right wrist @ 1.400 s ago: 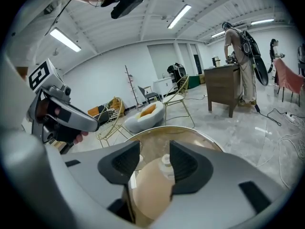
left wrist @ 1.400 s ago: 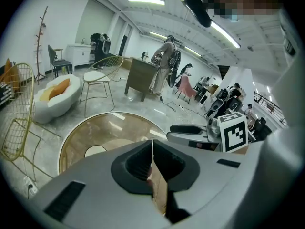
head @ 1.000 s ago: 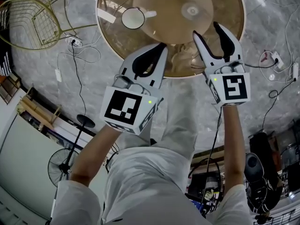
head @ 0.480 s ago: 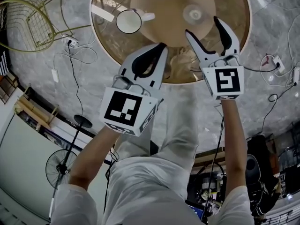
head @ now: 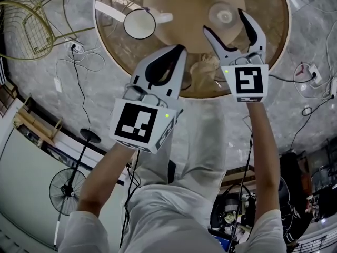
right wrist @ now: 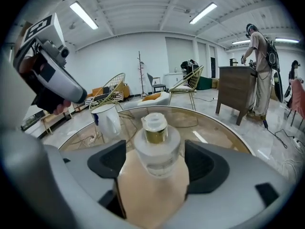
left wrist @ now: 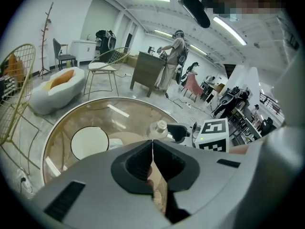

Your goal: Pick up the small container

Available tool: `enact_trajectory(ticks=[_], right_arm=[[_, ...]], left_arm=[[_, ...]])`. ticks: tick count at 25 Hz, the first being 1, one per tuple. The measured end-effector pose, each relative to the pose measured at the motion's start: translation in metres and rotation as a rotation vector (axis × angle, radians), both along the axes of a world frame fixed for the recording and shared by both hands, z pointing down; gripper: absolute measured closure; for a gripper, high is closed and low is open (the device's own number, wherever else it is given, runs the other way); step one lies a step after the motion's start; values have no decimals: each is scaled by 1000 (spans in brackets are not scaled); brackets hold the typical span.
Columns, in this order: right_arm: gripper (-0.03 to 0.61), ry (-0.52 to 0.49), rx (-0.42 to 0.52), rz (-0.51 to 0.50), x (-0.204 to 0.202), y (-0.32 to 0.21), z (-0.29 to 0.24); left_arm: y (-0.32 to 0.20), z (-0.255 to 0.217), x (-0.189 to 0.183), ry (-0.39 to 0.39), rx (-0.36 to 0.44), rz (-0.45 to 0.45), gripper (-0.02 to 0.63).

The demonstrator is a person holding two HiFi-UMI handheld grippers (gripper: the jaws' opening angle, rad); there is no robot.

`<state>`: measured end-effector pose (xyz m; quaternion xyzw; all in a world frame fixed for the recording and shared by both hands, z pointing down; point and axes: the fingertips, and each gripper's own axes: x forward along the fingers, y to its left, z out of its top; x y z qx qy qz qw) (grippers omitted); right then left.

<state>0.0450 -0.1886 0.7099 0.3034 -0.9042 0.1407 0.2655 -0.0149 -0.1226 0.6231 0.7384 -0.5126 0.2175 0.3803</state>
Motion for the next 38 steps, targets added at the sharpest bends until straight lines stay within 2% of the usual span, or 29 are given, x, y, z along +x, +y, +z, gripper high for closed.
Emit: enact_trajectory(ticks=[13, 19, 32, 38], right_arm=[[192, 34, 38, 8, -15, -16, 29], [238, 59, 72, 8, -17, -21, 32], [241, 72, 32, 81, -8, -10, 27], [241, 76, 38, 68, -7, -2, 5]], left_arm=[[13, 10, -3, 2, 8, -29, 590], [20, 7, -4, -1, 5, -23, 589], [30, -11, -14, -4, 13, -8, 590], [33, -29, -18, -10, 44, 6, 590]])
